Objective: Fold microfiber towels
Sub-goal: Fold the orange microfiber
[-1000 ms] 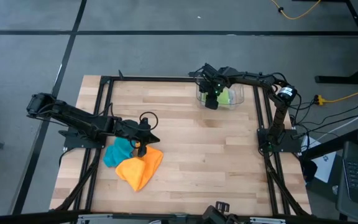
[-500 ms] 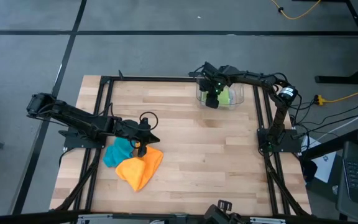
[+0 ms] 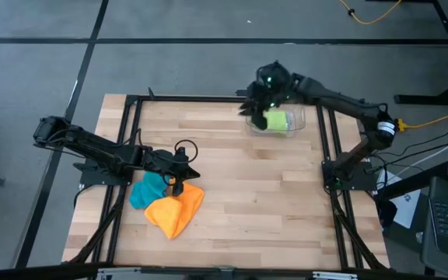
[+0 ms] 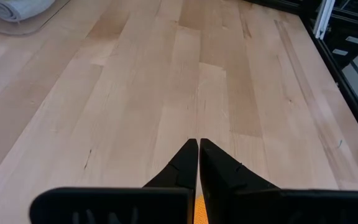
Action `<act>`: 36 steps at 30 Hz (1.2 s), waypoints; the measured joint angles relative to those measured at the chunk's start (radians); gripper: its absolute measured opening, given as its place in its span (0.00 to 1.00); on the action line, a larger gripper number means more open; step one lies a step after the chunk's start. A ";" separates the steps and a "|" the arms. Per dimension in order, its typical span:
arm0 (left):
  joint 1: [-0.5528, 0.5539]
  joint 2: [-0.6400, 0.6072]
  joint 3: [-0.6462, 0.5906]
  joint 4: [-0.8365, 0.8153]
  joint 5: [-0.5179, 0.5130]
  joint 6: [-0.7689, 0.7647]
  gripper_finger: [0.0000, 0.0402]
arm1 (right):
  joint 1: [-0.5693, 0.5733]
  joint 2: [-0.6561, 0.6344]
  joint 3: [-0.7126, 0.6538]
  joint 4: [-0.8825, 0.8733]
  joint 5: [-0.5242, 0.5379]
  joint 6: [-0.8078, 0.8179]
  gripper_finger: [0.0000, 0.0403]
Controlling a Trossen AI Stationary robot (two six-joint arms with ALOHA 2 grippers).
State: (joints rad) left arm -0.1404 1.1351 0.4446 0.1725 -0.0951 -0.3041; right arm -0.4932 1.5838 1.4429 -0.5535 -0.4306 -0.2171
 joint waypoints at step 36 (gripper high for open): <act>0.000 0.000 0.000 0.000 0.000 0.000 0.02 | 0.543 0.207 -0.077 0.145 0.202 0.131 0.29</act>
State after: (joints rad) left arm -0.1404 1.1351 0.4446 0.1726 -0.0950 -0.3038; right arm 0.0494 1.7905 1.3659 -0.4088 -0.2283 -0.0864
